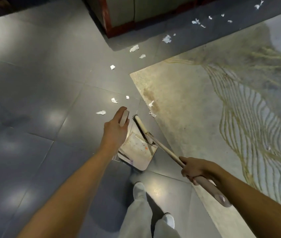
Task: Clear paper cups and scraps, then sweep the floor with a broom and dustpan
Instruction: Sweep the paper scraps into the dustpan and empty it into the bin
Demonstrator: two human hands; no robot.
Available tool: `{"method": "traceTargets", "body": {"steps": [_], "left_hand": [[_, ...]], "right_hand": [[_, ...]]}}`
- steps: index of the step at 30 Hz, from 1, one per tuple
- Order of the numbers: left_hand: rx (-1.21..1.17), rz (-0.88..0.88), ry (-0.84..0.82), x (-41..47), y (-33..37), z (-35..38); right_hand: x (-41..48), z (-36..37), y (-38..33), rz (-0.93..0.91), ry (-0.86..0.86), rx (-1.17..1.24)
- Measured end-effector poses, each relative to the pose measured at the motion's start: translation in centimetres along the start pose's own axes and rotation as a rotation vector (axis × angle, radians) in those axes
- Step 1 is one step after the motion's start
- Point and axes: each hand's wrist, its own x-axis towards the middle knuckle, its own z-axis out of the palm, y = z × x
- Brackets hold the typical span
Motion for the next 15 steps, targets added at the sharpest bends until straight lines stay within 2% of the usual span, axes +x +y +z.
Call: {"method": "traceTargets", "body": {"steps": [2, 5, 15], "left_hand": [[0.007, 0.016, -0.010, 0.6, 0.3, 0.2], [-0.001, 0.022, -0.029, 1.1, 0.8, 0.2], [0.033, 0.034, -0.020, 6.0, 3.0, 0.0]], "right_hand": [[-1.1, 0.1, -0.2, 0.002, -0.068, 0.083], [-3.3, -1.0, -0.3, -0.011, -0.078, 0.119], [-2.5, -10.6, -1.6, -0.074, 0.113, 0.128]]}}
